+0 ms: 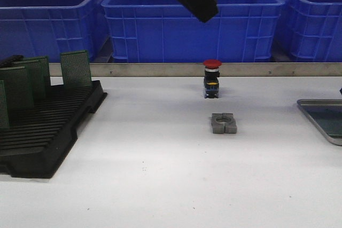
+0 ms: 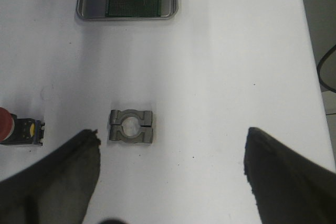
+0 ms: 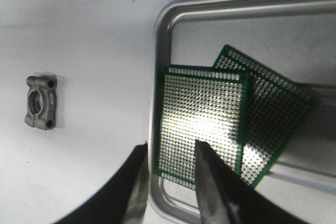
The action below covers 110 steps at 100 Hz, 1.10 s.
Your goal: Place circuit board on tray
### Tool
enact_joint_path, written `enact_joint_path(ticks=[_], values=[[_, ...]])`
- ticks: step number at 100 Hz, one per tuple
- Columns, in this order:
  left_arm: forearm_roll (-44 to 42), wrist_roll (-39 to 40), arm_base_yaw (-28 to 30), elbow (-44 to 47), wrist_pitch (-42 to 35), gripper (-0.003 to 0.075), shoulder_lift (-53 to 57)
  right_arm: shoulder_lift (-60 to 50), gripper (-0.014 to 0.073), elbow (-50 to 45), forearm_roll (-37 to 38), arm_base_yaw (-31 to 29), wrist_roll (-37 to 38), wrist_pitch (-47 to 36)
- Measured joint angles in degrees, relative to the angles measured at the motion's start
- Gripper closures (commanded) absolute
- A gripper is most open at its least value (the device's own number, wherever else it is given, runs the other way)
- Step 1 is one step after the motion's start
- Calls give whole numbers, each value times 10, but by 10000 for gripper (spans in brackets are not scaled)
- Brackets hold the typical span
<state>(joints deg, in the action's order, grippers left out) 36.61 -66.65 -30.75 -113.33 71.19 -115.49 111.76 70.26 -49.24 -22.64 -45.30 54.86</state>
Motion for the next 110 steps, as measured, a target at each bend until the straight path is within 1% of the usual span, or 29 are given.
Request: enact_joint_path(ticks=[15, 22, 49, 83, 110], values=[[0, 0, 0, 0, 0, 185, 0, 0, 213, 0, 3, 0, 0, -11], [0, 0, 0, 0, 0, 185, 0, 0, 191, 0, 4, 0, 0, -13], [0, 0, 0, 0, 0, 185, 0, 0, 190, 0, 4, 0, 0, -12], [0, 0, 0, 0, 0, 185, 0, 0, 190, 0, 4, 0, 0, 16], [0, 30, 0, 0, 0, 185, 10, -7, 190, 11, 5, 0, 0, 28]])
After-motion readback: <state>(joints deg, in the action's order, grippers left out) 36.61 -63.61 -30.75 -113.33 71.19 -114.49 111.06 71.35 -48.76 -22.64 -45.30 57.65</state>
